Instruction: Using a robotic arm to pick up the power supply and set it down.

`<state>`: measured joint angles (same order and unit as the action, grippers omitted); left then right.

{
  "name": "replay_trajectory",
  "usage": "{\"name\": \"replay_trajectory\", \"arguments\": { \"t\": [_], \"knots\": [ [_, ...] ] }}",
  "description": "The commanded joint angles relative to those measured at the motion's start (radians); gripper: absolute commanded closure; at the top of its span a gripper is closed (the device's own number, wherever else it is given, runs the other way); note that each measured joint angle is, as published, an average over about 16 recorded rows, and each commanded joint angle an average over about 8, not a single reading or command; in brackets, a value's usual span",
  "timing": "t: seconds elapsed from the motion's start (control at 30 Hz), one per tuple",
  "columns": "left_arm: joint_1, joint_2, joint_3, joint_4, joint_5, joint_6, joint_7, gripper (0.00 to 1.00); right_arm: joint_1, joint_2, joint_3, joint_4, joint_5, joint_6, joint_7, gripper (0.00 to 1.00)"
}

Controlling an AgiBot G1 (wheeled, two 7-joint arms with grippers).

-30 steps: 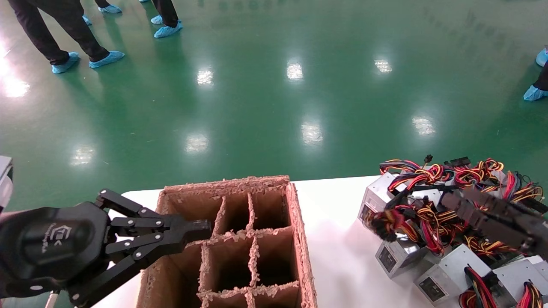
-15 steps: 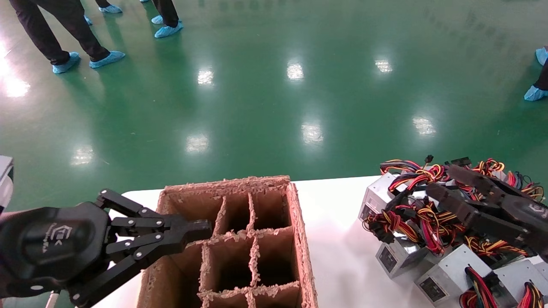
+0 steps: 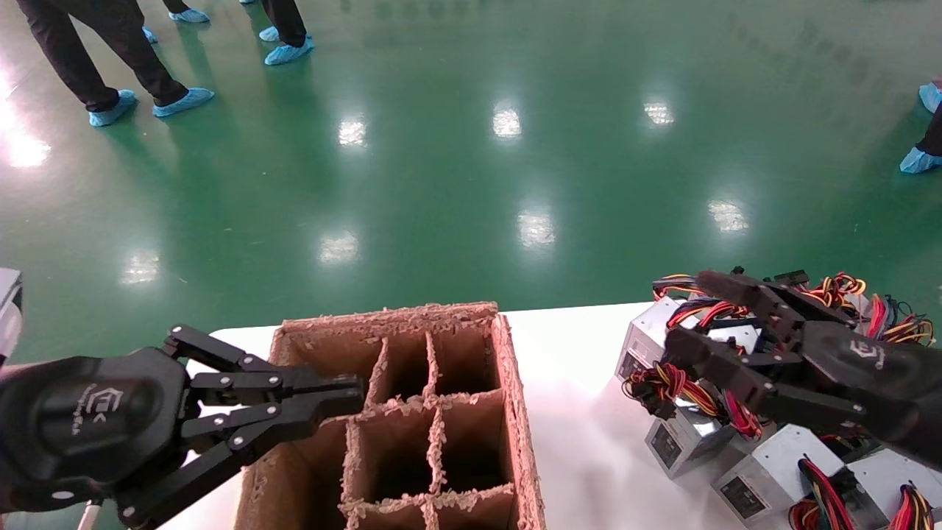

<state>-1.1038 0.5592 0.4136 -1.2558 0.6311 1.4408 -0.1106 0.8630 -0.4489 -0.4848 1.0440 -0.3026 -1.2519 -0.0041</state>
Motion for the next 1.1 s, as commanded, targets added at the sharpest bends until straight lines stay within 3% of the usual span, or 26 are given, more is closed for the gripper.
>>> {"name": "replay_trajectory", "arguments": {
  "t": [0.03, 1.1],
  "knots": [
    [0.000, 0.000, 0.000, 0.000, 0.000, 0.000, 0.000, 0.00, 0.012, -0.009, 0.011, 0.013, -0.024, -0.014, 0.011, 0.00],
    [0.000, 0.000, 0.000, 0.000, 0.000, 0.000, 0.000, 0.00, 0.195, -0.150, 0.189, 0.222, -0.395, -0.225, 0.177, 0.00]
  ]
}}
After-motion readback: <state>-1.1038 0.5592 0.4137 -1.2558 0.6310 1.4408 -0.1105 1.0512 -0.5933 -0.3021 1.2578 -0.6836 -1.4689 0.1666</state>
